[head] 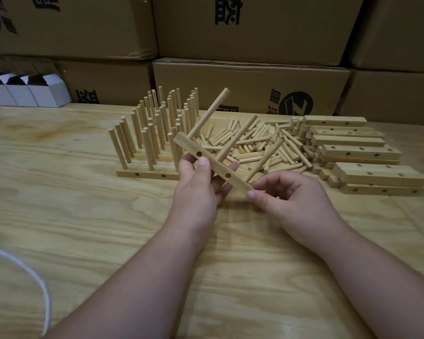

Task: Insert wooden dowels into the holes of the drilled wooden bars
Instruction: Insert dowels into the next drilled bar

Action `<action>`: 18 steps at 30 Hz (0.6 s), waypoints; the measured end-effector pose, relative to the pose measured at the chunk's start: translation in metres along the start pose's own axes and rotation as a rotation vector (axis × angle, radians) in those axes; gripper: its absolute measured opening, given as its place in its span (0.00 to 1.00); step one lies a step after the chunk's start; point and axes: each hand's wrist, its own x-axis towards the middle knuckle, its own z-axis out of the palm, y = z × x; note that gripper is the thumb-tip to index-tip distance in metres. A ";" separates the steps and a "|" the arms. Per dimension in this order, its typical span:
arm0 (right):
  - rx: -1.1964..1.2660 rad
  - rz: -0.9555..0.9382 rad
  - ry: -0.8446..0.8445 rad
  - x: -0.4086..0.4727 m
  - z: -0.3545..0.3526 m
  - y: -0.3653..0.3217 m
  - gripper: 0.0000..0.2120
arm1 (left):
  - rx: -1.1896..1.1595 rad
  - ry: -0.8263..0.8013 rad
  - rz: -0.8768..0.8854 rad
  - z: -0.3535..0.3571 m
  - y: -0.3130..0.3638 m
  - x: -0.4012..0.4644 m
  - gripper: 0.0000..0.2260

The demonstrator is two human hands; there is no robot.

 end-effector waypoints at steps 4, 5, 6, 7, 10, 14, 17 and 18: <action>0.074 0.017 0.033 -0.001 -0.003 -0.002 0.07 | 0.102 -0.019 -0.038 0.003 0.002 -0.004 0.12; 0.114 0.034 0.046 -0.002 -0.004 -0.004 0.07 | 0.214 -0.042 -0.047 0.004 0.002 -0.007 0.11; 0.147 0.047 0.057 -0.003 -0.007 -0.005 0.08 | 0.372 -0.079 -0.038 0.005 0.002 -0.011 0.12; 0.170 0.058 0.068 -0.003 -0.009 -0.007 0.10 | 0.558 -0.134 -0.002 0.005 0.002 -0.014 0.12; 0.152 0.057 0.098 -0.003 -0.018 -0.014 0.07 | 1.054 -0.373 0.152 0.009 -0.003 -0.022 0.13; -0.026 -0.011 0.057 0.002 -0.021 -0.026 0.07 | 1.512 -0.650 0.287 0.014 -0.014 -0.027 0.20; -0.170 -0.046 -0.069 0.012 -0.007 -0.037 0.05 | 1.604 -0.684 0.351 0.014 -0.017 -0.031 0.27; -0.220 -0.055 -0.115 0.017 0.001 -0.041 0.04 | 1.604 -0.677 0.371 0.013 -0.017 -0.032 0.28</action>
